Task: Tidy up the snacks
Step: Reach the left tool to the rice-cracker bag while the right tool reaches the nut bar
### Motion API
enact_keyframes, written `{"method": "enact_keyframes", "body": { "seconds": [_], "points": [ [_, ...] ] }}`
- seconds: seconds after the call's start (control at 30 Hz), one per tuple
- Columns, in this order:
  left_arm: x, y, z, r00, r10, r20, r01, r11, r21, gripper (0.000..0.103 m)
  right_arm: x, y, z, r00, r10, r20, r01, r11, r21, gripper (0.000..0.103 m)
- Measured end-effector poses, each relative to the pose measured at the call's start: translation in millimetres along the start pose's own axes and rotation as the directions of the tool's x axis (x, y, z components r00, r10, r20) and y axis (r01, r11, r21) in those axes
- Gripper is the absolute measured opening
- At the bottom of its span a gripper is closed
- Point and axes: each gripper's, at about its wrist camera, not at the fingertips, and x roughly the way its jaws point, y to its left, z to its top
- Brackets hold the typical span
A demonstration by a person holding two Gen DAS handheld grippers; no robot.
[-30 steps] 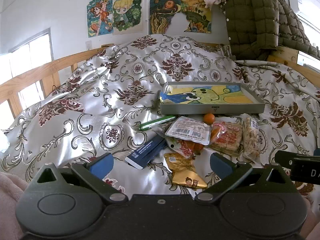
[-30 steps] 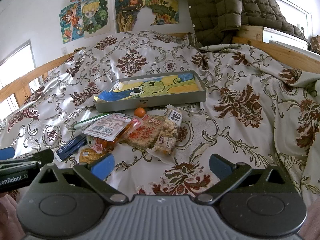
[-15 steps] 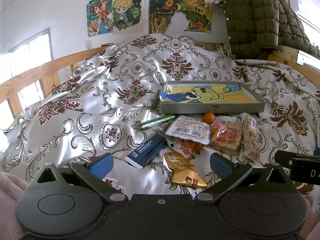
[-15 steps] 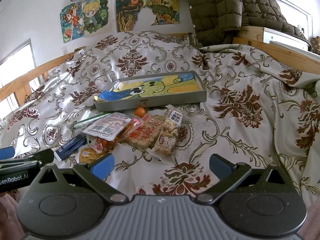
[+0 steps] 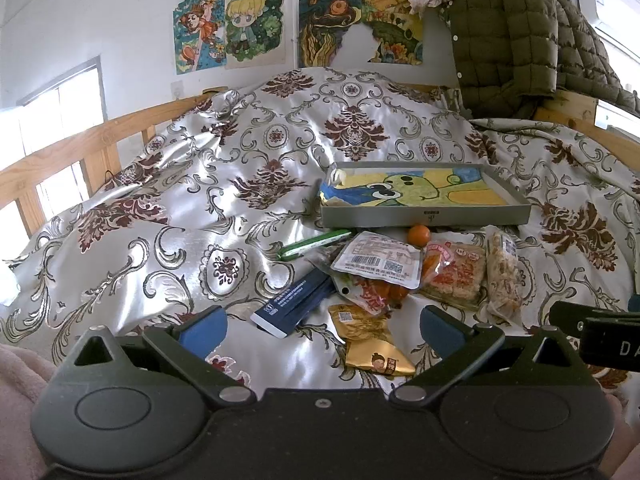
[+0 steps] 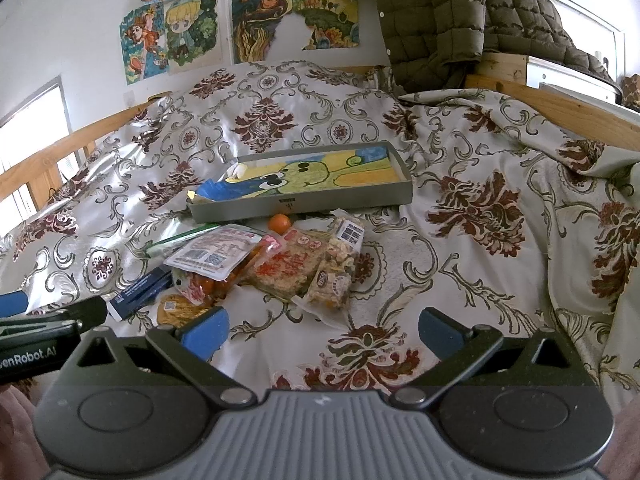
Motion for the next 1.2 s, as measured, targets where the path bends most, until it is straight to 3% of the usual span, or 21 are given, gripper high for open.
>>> {"method": "enact_keyframes", "body": {
  "seconds": [0.47, 0.67, 0.97, 1.1, 1.2],
  "points": [
    [3.2, 7.5, 2.0, 0.999, -0.041, -0.029, 0.041, 0.999, -0.004, 0.102, -3.2, -1.6, 2.2, 1.000, -0.001, 0.023, 0.001, 1.000, 0.020, 0.103],
    [19.2, 1.7, 18.9, 0.992, -0.102, -0.070, 0.106, 0.993, 0.046, 0.102, -10.8, -12.2, 9.5, 0.993, -0.014, 0.118, 0.005, 0.997, 0.075, 0.103],
    [64.6, -8.1, 56.2, 0.978, -0.178, -0.106, 0.199, 0.946, 0.255, 0.102, 31.1, -32.2, 30.5, 0.999, 0.049, -0.014, -0.047, 0.994, 0.102, 0.103],
    [91.9, -8.1, 60.1, 0.966, -0.215, -0.147, 0.247, 0.933, 0.263, 0.102, 53.6, -33.8, 35.8, 0.995, 0.056, -0.079, -0.050, 0.996, 0.073, 0.103],
    [107.4, -13.2, 58.3, 0.957, -0.258, -0.136, 0.286, 0.921, 0.264, 0.102, 71.0, -34.4, 41.0, 0.990, 0.061, -0.126, -0.058, 0.998, 0.024, 0.103]
  ]
}}
